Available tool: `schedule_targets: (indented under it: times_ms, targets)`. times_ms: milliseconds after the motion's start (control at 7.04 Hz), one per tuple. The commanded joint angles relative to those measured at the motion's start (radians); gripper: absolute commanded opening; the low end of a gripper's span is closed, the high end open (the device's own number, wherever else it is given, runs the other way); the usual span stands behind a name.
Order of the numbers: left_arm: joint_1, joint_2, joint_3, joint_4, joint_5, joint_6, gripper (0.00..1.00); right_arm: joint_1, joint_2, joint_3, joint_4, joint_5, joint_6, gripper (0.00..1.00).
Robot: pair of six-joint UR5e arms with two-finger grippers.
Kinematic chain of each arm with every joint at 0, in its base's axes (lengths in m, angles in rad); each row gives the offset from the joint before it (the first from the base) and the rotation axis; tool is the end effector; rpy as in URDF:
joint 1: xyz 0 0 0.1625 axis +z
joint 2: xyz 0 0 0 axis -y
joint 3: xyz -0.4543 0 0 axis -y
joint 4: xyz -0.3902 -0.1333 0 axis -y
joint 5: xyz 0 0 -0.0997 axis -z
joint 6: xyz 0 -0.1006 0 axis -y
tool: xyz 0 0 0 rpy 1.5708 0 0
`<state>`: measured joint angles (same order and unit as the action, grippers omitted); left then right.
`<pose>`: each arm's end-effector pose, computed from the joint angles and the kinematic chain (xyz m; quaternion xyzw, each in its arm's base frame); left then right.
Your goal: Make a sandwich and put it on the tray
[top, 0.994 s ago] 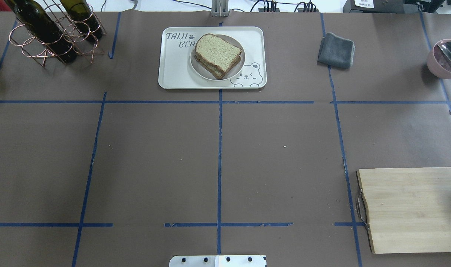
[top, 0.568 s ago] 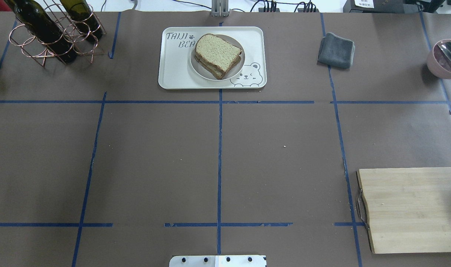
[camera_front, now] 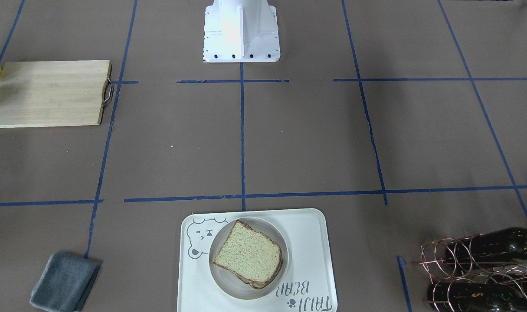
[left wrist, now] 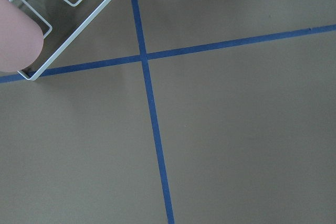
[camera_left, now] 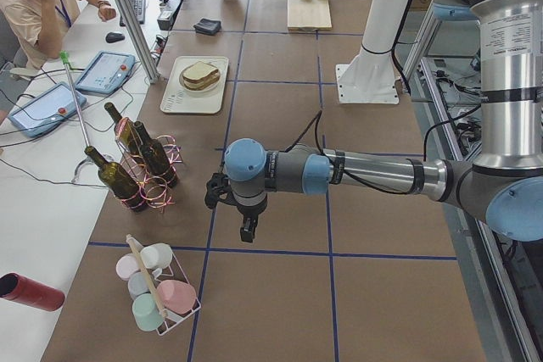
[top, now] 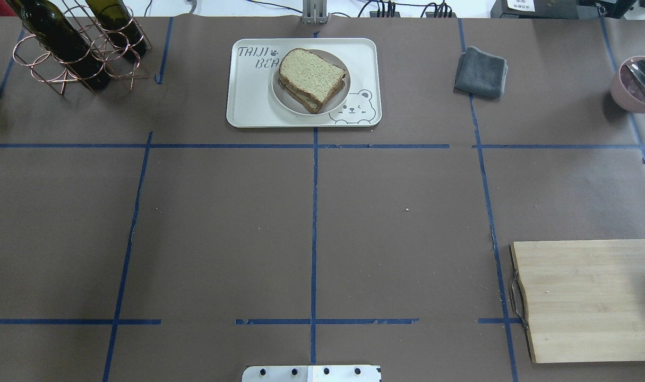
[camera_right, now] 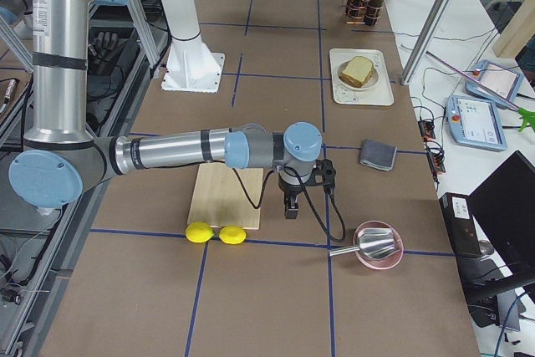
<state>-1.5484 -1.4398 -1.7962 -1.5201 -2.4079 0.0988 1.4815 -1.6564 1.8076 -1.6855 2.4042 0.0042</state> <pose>-0.0489 -0.4329 0.6391 0.0355 0.4053 0.0642 0.9112 0.0186 -0.4525 0.6203 -0.0022 -0.4050 -0.0463 0.9131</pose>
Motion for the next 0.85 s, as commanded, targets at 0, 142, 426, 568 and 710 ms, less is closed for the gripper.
schedule_targets:
  times_ms: [0, 142, 426, 568, 710]
  targets:
    - [-0.001, 0.006, -0.002, 0.001, -0.003, 0.001, 1.0, -0.001, 0.021, -0.002, 0.001, -0.002, -0.001, 1.0]
    - [-0.001, 0.006, 0.001, 0.0, -0.004, 0.002, 1.0, -0.001, 0.023, -0.001, 0.001, -0.002, -0.001, 1.0]
    - [-0.001, 0.004, 0.008, -0.003, -0.007, 0.001, 1.0, 0.0, 0.026, -0.039, 0.061, -0.004, -0.001, 1.0]
    - [-0.001, 0.004, 0.009, -0.005, -0.001, 0.001, 1.0, 0.0, 0.023, -0.04, 0.078, -0.005, 0.0, 1.0]
    - [-0.001, 0.007, 0.009, -0.005, -0.003, -0.004, 1.0, 0.002, 0.023, -0.042, 0.079, -0.007, 0.002, 1.0]
